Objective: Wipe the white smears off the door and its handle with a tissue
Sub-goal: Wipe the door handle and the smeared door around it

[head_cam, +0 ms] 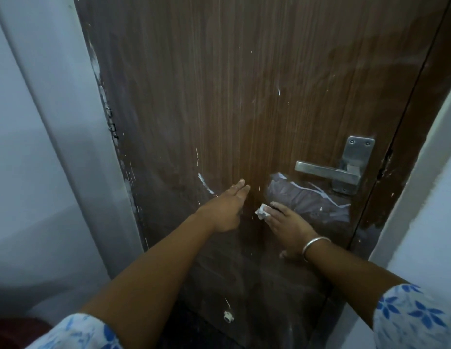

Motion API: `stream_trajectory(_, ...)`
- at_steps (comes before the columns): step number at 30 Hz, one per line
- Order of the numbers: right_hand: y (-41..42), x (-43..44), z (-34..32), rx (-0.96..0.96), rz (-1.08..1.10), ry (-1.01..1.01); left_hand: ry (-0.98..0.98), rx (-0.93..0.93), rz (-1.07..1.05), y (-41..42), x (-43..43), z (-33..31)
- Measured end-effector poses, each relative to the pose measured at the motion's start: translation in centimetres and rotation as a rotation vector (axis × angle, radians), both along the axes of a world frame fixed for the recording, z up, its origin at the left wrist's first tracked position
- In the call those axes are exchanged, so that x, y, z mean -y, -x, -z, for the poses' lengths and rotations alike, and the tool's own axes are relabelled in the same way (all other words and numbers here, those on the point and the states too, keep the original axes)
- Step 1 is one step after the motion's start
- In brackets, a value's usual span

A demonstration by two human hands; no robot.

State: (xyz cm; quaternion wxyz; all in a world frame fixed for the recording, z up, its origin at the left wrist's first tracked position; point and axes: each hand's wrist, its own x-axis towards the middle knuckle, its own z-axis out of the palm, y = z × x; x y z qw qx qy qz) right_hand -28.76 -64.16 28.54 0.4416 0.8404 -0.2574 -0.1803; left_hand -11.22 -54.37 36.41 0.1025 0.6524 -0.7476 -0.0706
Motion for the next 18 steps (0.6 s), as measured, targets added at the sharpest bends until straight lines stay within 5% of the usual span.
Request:
stream_trajectory(6,0.6,0.3,-5.0,0.479,0.041,0.114,-0.011,0.006,-0.001,0.2,-0.5,0.1)
stream_trajectory(12,1.8,-0.2,-2.2,0.101,0.015,-0.068,-0.007,0.002,0.007,1.5,-0.3,-0.3)
stream_trajectory(18,1.8,-0.3,-5.8,0.464,0.051,0.086,0.000,0.008,0.009,2.1,-0.4,-0.2)
